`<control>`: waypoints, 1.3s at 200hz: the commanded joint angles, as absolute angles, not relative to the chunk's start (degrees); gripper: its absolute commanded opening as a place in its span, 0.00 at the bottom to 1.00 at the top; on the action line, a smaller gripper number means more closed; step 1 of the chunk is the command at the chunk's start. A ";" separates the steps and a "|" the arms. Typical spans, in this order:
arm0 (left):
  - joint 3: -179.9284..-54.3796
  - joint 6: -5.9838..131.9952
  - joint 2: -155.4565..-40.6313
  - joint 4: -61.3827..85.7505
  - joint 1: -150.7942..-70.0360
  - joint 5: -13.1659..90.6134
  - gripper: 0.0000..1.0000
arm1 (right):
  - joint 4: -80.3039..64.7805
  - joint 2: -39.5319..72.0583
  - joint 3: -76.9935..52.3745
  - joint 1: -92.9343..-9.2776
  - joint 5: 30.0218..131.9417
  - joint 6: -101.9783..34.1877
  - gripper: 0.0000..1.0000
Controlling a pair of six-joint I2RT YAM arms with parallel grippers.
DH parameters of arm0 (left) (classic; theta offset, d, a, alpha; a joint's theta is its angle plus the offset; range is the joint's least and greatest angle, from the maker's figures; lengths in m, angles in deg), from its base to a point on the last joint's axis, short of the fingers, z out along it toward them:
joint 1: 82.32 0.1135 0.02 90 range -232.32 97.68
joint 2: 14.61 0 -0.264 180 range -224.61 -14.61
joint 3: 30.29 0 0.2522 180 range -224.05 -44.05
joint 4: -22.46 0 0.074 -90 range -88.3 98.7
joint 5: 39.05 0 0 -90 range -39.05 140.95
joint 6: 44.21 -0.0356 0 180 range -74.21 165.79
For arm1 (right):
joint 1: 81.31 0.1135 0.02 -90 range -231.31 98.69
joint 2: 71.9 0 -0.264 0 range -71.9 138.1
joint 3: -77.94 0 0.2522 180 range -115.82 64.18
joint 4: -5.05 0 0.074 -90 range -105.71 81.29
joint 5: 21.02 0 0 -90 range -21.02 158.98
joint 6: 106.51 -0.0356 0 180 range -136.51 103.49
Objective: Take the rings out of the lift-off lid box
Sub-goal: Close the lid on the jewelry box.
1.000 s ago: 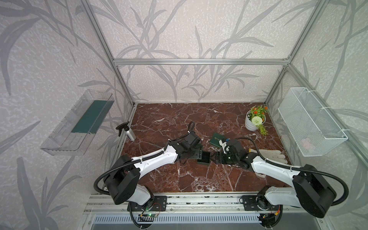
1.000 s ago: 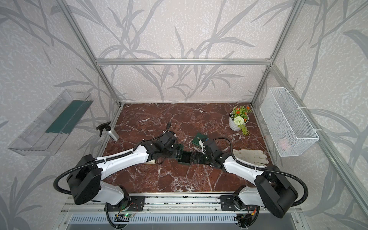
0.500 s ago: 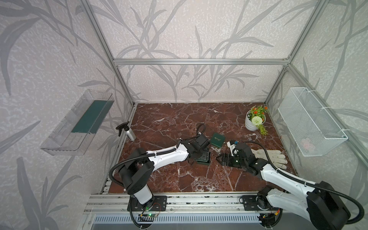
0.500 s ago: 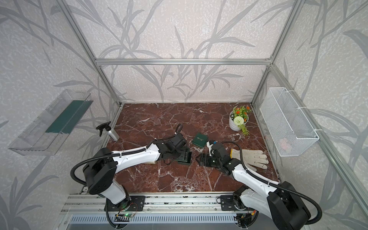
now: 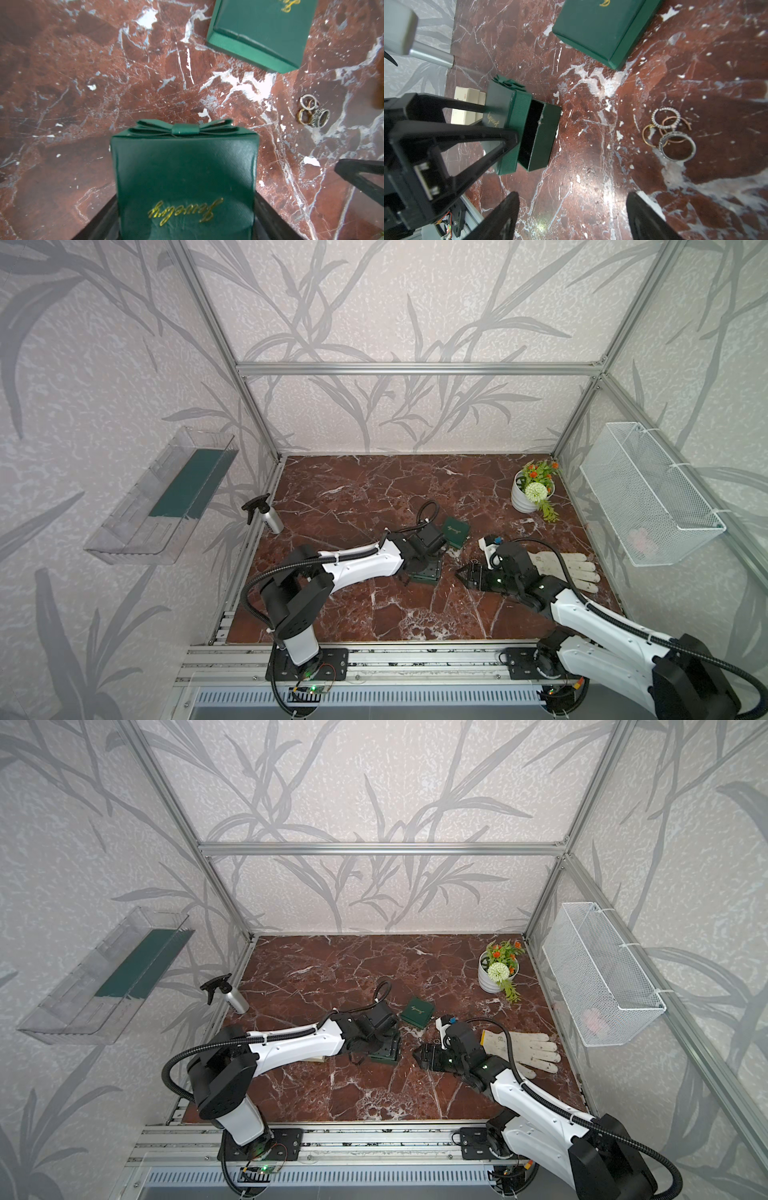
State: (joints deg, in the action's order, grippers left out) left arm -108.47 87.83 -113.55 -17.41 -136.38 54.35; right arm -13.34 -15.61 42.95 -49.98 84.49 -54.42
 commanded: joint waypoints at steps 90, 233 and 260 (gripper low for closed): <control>-112.04 88.93 -115.77 -20.71 -137.77 57.19 0.74 | -13.80 -16.63 43.85 -50.21 84.89 -53.42 0.84; -115.77 91.09 -118.46 -25.76 -139.17 60.33 0.75 | -13.84 -16.24 44.36 -50.24 84.72 -53.42 0.84; -116.40 91.49 -118.58 -26.87 -139.18 61.15 0.76 | -13.74 -16.35 44.41 -50.19 84.75 -53.42 0.84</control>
State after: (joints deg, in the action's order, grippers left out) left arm -114.46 89.82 -117.94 -23.57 -138.94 58.44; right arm -13.36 -15.96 43.76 -49.98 84.51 -54.14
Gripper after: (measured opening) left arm 0.767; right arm 0.835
